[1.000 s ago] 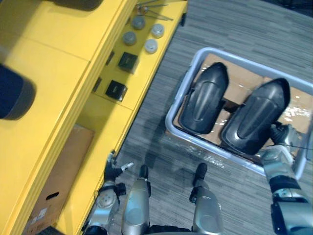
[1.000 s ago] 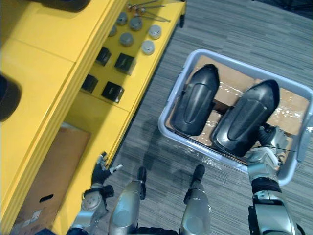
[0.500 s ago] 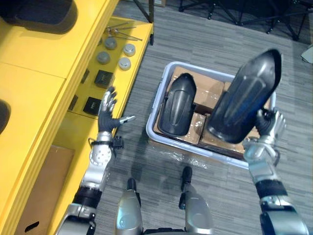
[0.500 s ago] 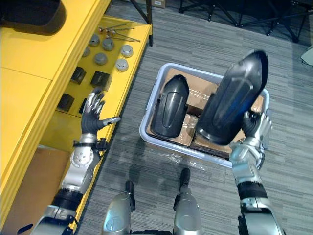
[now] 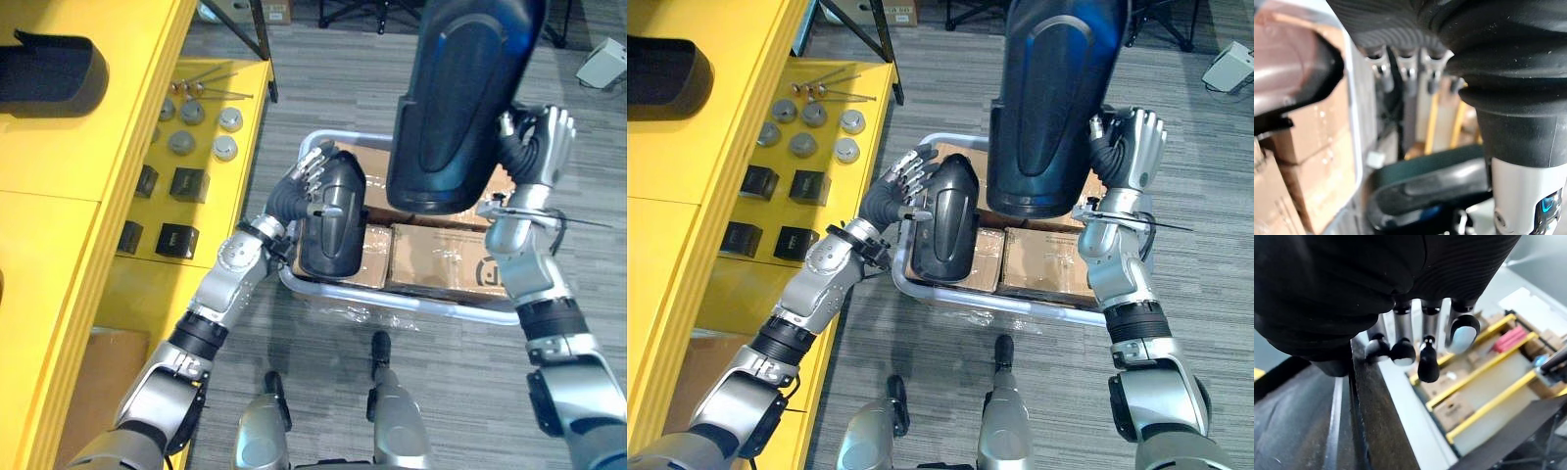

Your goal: Walk over and take plastic housings, then place them on the shelf

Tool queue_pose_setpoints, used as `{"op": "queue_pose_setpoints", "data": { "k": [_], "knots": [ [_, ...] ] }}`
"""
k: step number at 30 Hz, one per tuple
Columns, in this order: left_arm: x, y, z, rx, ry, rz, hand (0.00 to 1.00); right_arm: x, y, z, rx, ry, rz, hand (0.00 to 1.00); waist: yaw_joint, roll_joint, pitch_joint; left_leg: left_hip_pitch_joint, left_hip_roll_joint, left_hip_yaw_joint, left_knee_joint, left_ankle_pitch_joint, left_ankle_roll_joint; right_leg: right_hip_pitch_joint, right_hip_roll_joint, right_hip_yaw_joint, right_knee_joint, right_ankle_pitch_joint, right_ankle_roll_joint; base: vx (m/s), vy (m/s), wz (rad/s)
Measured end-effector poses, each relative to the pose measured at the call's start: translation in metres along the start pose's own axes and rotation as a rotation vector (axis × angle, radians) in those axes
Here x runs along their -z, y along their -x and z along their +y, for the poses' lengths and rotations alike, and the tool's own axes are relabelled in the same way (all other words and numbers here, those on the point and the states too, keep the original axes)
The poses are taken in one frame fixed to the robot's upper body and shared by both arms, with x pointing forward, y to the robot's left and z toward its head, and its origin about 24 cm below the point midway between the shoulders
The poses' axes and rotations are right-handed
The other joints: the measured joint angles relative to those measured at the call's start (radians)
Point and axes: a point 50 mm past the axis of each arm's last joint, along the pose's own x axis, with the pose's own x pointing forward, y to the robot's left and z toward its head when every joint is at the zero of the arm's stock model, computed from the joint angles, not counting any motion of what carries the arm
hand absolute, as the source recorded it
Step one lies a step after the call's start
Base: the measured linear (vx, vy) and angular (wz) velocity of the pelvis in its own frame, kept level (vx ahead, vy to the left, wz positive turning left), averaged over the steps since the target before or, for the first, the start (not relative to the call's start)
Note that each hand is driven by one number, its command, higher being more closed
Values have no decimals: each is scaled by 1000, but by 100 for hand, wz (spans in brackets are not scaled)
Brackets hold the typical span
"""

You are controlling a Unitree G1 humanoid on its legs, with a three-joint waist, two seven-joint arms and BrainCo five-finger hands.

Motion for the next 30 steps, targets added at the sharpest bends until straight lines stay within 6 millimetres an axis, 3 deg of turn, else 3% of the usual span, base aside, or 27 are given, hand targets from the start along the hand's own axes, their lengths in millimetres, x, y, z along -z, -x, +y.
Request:
{"op": "queue_pose_setpoints", "data": {
  "k": [4,11,20,26,27,30],
  "knots": [
    [14,-1,-8,27,9,82,0,-12,8,13,-59,-27,-46,100,-4,-2,-47,5,1,14,0,-1,1,10,3,9,-34,15,-9,-61,-15,-12],
    [24,-3,-19,-22,13,139,0,-19,24,28,-129,-48,-65,100,-9,-11,-69,32,6,8,-11,2,-6,33,7,-9,-35,2,-24,-44,-19,1],
    [28,-6,-23,-91,48,148,0,-27,51,50,-253,-87,-68,100,0,-16,-73,29,8,-15,-13,3,-6,49,9,-45,-34,10,-13,0,-7,8],
    [27,-6,-20,-117,48,142,0,-28,71,69,-328,-106,-24,100,5,-45,-92,18,5,-32,-7,3,-6,51,5,-60,-34,11,-13,-26,-1,7],
    [27,-6,-21,-119,51,140,100,-26,73,71,-336,-102,-15,100,5,-46,-93,14,5,-42,-3,3,-6,54,5,-69,-34,11,-13,-40,-9,12],
    [28,-6,-21,-131,68,142,100,-25,77,74,-346,-100,-5,100,9,-46,-93,14,5,-45,0,3,-6,58,5,-73,-34,10,-14,-35,-8,5]
  ]
}}
